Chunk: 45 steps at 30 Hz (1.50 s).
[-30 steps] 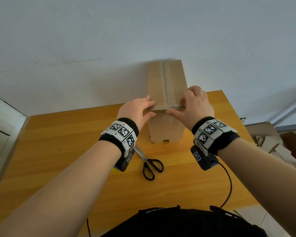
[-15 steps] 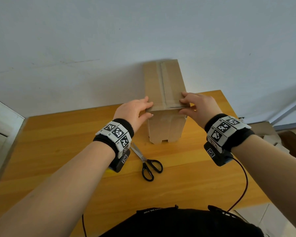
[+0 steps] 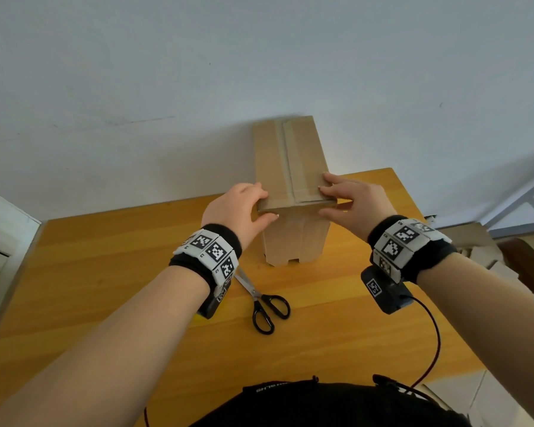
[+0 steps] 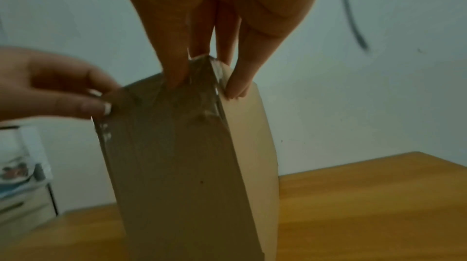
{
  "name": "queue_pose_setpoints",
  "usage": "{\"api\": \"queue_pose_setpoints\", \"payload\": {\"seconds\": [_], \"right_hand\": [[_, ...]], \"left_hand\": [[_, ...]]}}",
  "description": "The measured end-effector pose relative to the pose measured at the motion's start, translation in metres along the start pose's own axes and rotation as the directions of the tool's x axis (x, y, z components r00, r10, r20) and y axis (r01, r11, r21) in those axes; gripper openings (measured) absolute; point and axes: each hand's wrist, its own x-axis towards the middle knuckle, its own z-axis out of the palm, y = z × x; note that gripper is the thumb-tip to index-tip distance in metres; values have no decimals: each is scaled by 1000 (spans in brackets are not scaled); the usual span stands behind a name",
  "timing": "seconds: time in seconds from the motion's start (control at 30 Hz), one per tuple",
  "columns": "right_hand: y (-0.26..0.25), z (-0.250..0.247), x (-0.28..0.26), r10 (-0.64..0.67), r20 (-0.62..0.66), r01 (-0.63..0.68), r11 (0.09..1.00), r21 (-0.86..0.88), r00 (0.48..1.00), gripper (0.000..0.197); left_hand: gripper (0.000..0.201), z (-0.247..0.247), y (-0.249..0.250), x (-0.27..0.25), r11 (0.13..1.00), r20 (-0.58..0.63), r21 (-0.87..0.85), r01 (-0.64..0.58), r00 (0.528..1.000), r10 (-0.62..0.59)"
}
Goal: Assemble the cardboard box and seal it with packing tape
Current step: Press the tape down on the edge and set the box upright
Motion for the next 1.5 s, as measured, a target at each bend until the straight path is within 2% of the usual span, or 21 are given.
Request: {"api": "queue_pose_setpoints", "payload": {"seconds": [0.13,0.33,0.53,0.77,0.87,0.93,1.0,1.07,1.13,1.23,1.3,1.37,1.5], "right_hand": [[-1,9,-4,-16,-36,12,995,-104,999,45],[-7,9,-3,5,-53,-10,994,-107,999,38],[-4,0,1,-18,-1,18,999,-39,1000,30],[0,-7,0,-8,31,5,997,75,999,36],[2,-7,-2,-21,34,17,996,92,999,35],[0,-6,-5,-17,29,16,999,37,999,37],[-9,-3,-11,8,65,4,983,-183,998,45],[-23,7,-17,-4,125,61,892,-448,992,62],[-35,23,-21,-82,173,167,811,-561,981,70],[-41,41,-22,-117,201,215,782,-585,973,72],[-41,43,-20,-120,194,213,782,-586,974,72],[-39,41,-17,-141,199,232,781,-579,970,68],[-28,34,-15,-185,219,282,748,-601,958,63]], "left_hand": [[42,2,11,3,998,-45,66,-5,999,8],[46,3,22,7,991,-49,124,41,998,-35],[42,1,9,7,1000,-17,-6,4,1000,-4],[41,3,-10,0,978,-6,-205,-27,1000,27],[41,2,-15,-2,971,-3,-234,-49,999,50],[41,2,-15,-4,974,5,-217,-62,998,64],[42,1,-13,-4,983,6,-176,-54,998,56],[42,1,-10,-4,992,2,-118,-46,999,46],[43,1,-6,-3,997,-5,-50,-52,999,52],[51,6,0,-6,988,-65,112,-104,992,112],[59,15,4,-10,975,-42,172,-141,988,150],[69,27,5,-14,972,0,180,-153,988,156],[75,33,2,-17,971,-15,185,-151,988,157]]}}
